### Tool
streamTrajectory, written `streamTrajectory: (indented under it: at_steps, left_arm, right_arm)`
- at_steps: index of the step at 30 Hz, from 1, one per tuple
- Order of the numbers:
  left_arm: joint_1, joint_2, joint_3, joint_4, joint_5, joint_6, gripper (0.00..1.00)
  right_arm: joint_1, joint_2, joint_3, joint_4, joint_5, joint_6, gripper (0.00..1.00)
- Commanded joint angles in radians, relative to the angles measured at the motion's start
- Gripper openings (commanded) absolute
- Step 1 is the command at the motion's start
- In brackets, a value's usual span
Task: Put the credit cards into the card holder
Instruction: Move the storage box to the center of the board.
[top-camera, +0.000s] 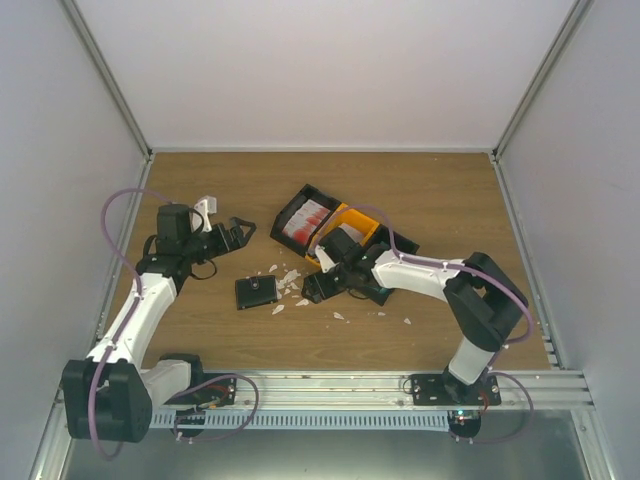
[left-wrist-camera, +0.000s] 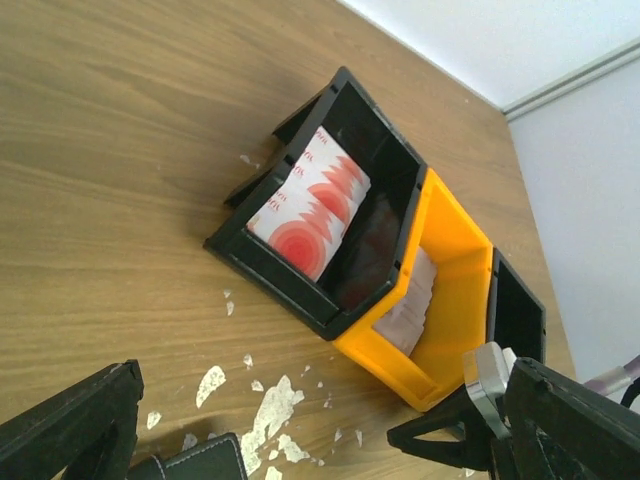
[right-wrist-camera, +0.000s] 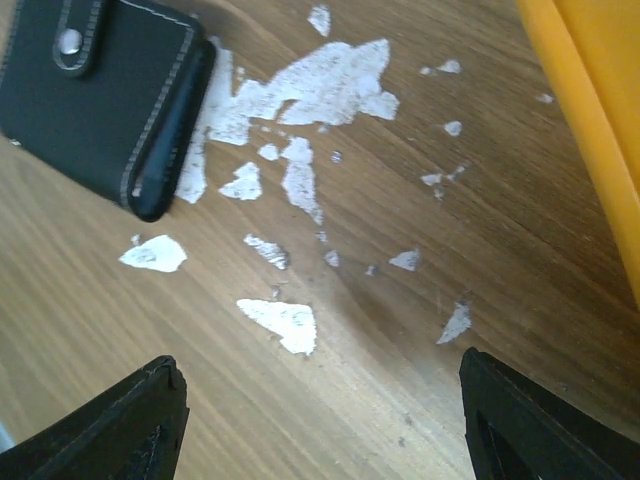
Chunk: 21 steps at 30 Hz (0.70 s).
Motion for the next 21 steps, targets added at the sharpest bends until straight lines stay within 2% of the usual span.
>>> streamTrajectory:
  at_steps: [1, 10, 16, 21]
  left_arm:
    - [-0.008, 0.010, -0.019, -0.017, -0.045, -0.048, 0.99]
    - [-0.051, 0.021, -0.095, -0.073, -0.169, -0.093, 0.99]
    - [-0.085, 0.042, -0.172, -0.050, -0.189, -0.148, 0.99]
    - [-0.101, 0.059, -0.211, -0.026, -0.202, -0.167, 0.93]
  right_arm:
    - [-0.006, 0.035, 0.007, -0.030, 0.077, 0.039, 0.75]
    - [-0.140, 0.070, 0.043, -0.023, 0.214, -0.037, 0.77]
    - [-0.191, 0.153, 0.125, 0.029, 0.233, -0.096, 0.77]
    - [-0.204, 0.226, 0.202, 0.057, 0.259, -0.112, 0.76]
